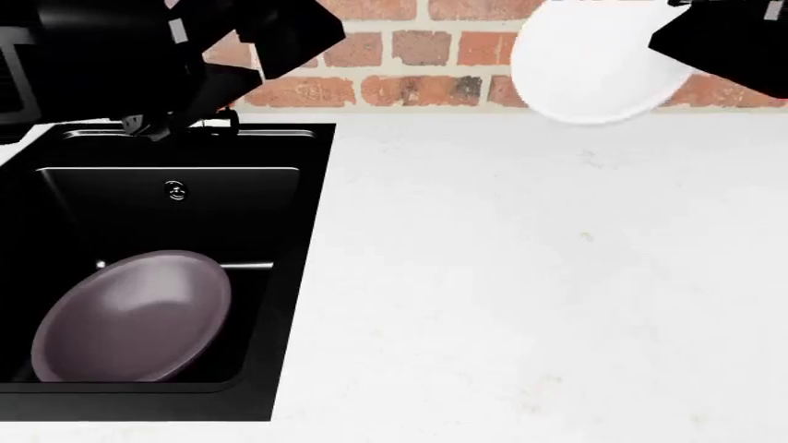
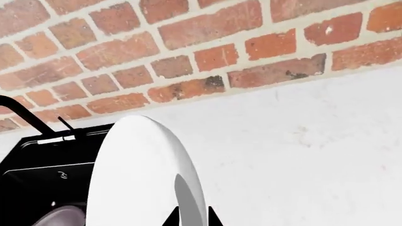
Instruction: Stack the bowls in the sink.
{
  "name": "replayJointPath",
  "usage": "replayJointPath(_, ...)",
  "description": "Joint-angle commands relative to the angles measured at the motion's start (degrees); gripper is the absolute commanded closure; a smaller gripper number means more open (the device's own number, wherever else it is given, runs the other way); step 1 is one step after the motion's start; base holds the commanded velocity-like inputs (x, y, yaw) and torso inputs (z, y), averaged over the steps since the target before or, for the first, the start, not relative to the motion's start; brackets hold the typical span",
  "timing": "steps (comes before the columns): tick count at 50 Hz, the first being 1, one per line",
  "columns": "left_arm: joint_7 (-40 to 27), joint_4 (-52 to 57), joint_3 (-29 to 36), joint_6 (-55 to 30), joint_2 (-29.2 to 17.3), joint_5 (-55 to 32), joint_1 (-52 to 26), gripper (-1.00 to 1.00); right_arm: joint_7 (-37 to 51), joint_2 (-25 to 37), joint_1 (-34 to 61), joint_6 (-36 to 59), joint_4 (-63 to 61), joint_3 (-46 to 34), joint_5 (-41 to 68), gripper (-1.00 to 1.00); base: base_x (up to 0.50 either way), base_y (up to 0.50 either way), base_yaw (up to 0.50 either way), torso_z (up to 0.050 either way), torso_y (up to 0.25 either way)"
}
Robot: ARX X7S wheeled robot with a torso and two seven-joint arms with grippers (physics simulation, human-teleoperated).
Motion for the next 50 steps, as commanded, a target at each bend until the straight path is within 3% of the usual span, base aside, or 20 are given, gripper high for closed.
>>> replayJointPath(1,2.04,1.18,-0.6,2.84,2.62,-0.01,2.61,-1.0,-8.25,-4.8,5.25,0.56,4.73,-0.43,-9.15,1.0,0.0,0.0,0.0,0.0,0.0)
replayJointPath(9,5.87,2.33,-3.02,8.67,5.37,-1.4,9.05,-1.0,-10.65,-6.24,3.97,-0.82,4.23,-0.06,-10.62,1.0,0.0,0.0,0.0,0.0,0.001)
replayJointPath(24,14.94,-2.24,-6.52,16.39,11.98,3.23,13.4,-1.0,-8.82,-7.16,1.1,-3.14,0.48,0.74,-6.17,1.0,0.0,0.0,0.0,0.0,0.0)
replayJointPath(50,26.54,-18.94,-1.27,15.18,19.14,11.83,13.75,-1.0,-3.18,-6.07,-3.09,-7.82,-8.31,1.65,3.22,1.0,0.0,0.0,0.0,0.001,0.0)
